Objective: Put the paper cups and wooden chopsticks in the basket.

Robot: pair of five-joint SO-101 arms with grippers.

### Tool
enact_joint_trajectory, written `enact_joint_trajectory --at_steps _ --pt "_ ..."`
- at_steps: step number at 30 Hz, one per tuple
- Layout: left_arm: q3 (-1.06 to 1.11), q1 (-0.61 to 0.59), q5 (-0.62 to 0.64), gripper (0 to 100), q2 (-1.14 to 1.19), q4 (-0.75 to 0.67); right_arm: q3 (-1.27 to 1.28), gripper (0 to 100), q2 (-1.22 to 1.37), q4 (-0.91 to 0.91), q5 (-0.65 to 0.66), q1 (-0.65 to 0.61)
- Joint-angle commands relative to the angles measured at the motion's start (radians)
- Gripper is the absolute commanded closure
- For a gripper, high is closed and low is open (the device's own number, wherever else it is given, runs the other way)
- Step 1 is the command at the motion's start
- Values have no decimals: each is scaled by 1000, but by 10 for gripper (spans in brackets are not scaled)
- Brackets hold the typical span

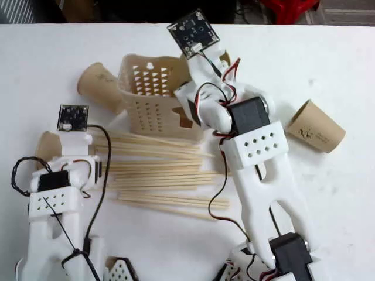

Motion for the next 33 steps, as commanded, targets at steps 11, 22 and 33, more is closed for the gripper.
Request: enact_joint_trajectory --at_steps 11,22,33 --pt "3 13 -9 867 -16 -12 -9 779 -82 -108 46 -12" --pt "3 13 -9 867 -16 -12 -12 779 -79 -140 166 -159" --pt "3 13 -9 867 -16 -12 -14 783 -93 -197 163 -196"
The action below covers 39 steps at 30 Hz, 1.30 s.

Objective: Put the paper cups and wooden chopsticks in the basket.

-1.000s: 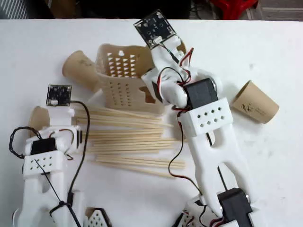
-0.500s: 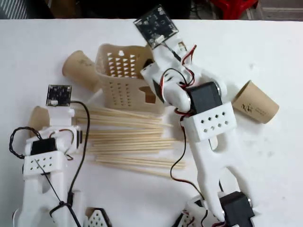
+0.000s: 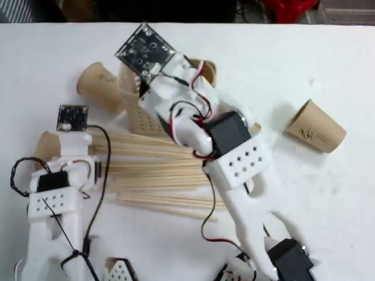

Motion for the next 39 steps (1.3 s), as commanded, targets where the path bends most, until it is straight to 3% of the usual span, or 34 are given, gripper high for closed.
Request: enact_joint_trajectory --at_steps 1,5,9,13,17,23,30,35,39 --pt "2 13 -9 867 -13 -12 -25 783 -65 36 12 24" --pt "3 13 -9 867 -12 -12 -40 783 -125 214 14 143" --pt "3 15 -9 867 -12 -14 2 783 -142 329 14 343" --pt "3 15 -9 867 -12 -14 35 783 -133 332 14 587" --pt "3 15 -9 867 -12 -14 43 782 -56 305 55 728" --pt "32 15 -9 868 -12 -74 3 779 197 228 84 802" --pt "34 15 -9 868 -7 -78 -216 777 483 246 48 866" --pt "34 15 -9 868 -7 -81 -376 688 641 305 28 929" --pt "34 15 -9 868 -7 -83 -450 677 750 318 28 949"
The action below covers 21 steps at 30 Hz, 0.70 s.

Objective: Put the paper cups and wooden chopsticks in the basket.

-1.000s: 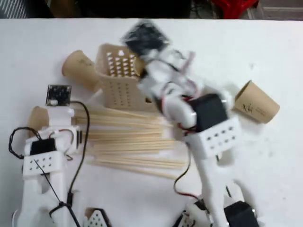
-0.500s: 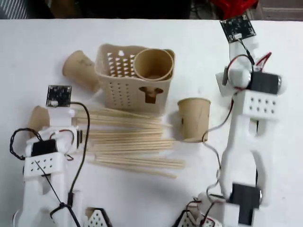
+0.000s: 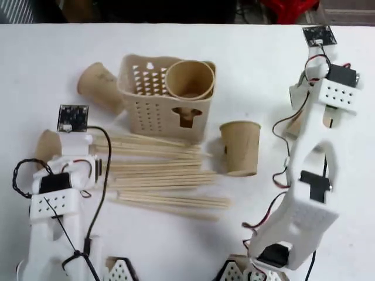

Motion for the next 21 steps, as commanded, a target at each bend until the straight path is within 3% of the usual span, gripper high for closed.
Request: enact_joint_trajectory --at_steps 1,10,21 --pt "5 15 -9 868 2 -17 -91 677 62 7 -11 25" --pt "5 15 -9 868 2 -17 -123 679 206 7 -18 38" --pt "5 15 -9 868 2 -17 -114 701 208 8 75 217"
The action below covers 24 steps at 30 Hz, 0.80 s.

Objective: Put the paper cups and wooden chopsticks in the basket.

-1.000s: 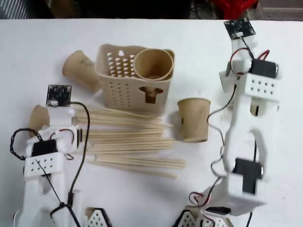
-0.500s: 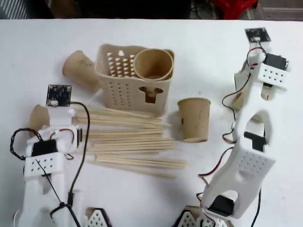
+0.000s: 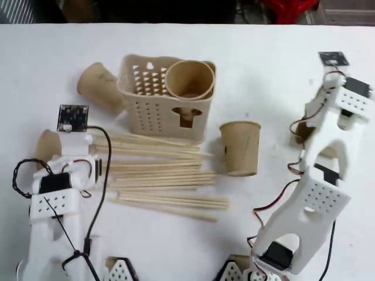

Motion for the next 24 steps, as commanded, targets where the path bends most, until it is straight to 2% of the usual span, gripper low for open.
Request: enact_joint_trajectory --at_steps 1,14,19,24 --pt "5 15 -9 868 2 -15 -32 701 -13 7 23 73" --pt "5 15 -9 868 2 -14 -40 822 -5 -7 72 259" --pt "5 15 -9 868 2 -14 -40 992 -13 -19 74 314" --pt "5 15 -9 868 2 -15 -52 980 -35 12 87 320"
